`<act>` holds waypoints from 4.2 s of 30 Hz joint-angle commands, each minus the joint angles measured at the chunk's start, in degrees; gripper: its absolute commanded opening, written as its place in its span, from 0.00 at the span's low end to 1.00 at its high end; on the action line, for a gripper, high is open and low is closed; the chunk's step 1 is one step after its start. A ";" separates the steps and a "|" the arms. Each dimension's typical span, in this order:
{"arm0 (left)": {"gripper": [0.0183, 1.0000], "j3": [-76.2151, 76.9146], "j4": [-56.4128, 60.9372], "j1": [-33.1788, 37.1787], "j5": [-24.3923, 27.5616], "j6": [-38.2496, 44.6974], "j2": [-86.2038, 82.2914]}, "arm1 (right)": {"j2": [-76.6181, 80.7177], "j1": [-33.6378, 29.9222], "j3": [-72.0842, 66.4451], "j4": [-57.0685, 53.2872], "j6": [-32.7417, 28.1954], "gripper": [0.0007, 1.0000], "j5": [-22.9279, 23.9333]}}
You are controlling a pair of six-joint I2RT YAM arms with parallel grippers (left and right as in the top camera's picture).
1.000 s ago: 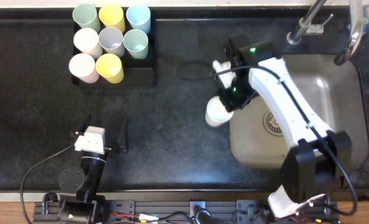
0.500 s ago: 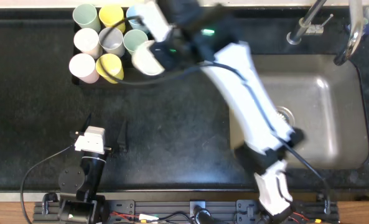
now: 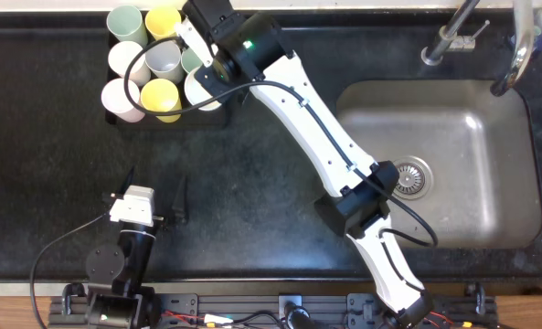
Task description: Store Cups
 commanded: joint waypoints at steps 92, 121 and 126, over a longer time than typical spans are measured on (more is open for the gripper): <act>1.00 -0.09 -0.11 0.22 0.11 1.05 -0.52 | -51.17 -34.36 -34.58 -6.03 8.15 1.00 0.55; 1.00 -0.09 -0.11 0.22 0.11 1.05 -0.52 | -135.71 -35.60 -132.39 45.00 10.01 1.00 16.11; 1.00 -0.09 -0.11 0.22 0.11 1.05 -0.52 | -136.23 -35.26 -133.68 44.92 10.01 1.00 16.11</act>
